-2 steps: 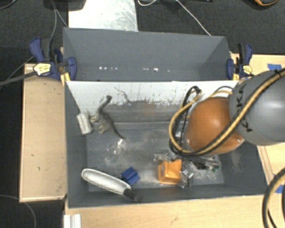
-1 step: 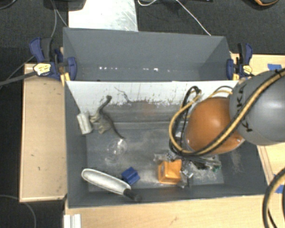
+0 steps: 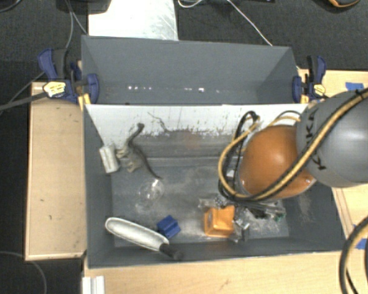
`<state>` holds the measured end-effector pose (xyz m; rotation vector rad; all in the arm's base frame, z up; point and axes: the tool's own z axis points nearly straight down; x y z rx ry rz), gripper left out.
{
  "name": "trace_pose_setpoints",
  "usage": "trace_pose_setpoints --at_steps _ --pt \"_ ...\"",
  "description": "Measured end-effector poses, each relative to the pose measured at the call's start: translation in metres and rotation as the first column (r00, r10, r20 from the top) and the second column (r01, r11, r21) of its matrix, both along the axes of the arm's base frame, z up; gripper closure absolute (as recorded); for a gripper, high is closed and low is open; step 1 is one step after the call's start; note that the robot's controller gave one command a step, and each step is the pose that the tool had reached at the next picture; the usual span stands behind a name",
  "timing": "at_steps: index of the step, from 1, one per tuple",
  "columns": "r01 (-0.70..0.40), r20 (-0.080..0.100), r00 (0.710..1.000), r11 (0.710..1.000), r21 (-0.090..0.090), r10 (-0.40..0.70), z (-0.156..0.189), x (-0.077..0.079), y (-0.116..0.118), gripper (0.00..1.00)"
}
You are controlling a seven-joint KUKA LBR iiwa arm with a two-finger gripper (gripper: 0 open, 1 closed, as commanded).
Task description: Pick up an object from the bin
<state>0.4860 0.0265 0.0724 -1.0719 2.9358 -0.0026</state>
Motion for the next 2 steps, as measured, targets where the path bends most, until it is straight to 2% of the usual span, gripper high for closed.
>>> trace_pose_setpoints --at_steps 1,2 --pt "0.0 0.0 1.0 1.0 0.0 0.0 0.0 0.0 0.0 1.0" --pt "-0.286 0.003 0.958 0.958 -0.004 0.286 0.015 0.04 -0.079 1.0"
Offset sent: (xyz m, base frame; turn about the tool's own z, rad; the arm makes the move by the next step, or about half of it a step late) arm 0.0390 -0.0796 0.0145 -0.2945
